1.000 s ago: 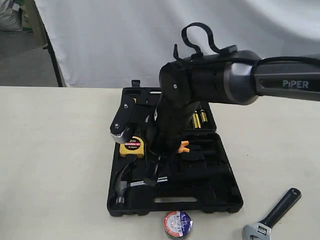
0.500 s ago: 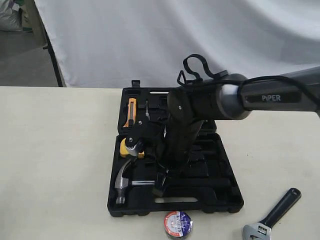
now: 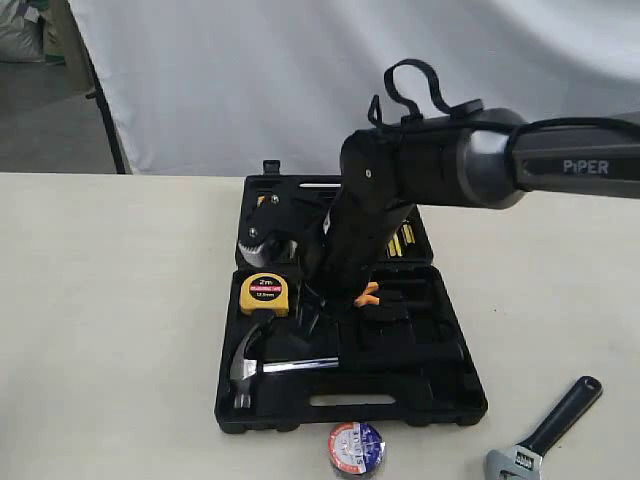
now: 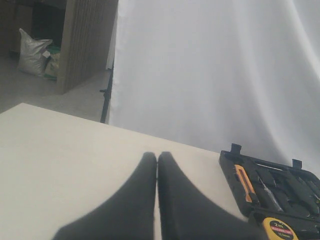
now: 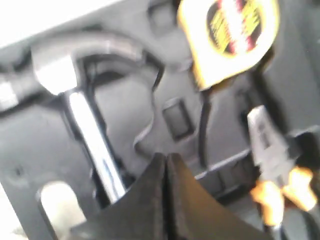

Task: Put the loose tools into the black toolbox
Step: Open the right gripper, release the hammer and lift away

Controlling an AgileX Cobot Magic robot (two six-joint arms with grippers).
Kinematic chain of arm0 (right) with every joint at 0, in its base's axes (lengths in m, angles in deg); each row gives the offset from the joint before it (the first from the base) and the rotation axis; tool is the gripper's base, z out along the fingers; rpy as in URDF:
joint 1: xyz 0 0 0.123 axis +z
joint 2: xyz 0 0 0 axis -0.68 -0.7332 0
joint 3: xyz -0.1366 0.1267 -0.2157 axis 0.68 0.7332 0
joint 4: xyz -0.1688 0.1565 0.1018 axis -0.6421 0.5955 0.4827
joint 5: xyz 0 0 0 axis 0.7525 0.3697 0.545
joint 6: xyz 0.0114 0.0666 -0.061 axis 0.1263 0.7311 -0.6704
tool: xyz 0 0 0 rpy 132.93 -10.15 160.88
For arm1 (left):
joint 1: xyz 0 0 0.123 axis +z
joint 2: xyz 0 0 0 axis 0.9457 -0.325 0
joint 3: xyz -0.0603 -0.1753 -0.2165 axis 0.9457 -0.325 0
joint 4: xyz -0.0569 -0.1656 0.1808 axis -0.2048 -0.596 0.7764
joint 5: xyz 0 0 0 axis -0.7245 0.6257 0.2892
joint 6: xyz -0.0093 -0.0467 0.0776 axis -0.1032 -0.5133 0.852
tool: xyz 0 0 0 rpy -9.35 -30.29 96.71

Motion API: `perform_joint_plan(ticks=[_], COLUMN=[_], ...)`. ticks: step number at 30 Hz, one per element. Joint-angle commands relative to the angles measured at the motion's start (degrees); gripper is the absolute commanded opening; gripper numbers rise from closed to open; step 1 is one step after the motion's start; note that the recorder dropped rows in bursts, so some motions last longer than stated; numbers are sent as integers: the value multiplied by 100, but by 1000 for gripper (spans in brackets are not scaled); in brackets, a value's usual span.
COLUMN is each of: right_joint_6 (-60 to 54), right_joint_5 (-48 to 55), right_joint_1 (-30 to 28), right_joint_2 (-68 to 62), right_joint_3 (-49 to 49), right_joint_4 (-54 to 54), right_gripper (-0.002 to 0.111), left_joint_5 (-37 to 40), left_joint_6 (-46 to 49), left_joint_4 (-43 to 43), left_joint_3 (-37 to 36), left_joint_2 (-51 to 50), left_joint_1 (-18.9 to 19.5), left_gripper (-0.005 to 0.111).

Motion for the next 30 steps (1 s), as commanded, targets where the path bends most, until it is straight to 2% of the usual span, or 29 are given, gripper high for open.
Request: perform_joint_plan(ticks=[1,7,14,30], right_joint_6=[-97,-226,-226,-150], right_joint_5=[-47,304,414,-9], right_joint_1=[-18,-18,-18,14], right_joint_2=[-26,-480,-1000,-139], right_joint_3=[-39,-39,128,117], right_joint_4=[326,719,653,770], right_gripper=[0,0,0,0], left_joint_5=[-41,-41,-41,-41], left_joint_6=[-27,-27,-27,-27], left_joint_4=[25,25,25,25], left_joint_3=[15,15,15,15], left_joint_2=[18,18,18,18], left_joint_1=[145,145,145,145], left_gripper=[1,1,1,1])
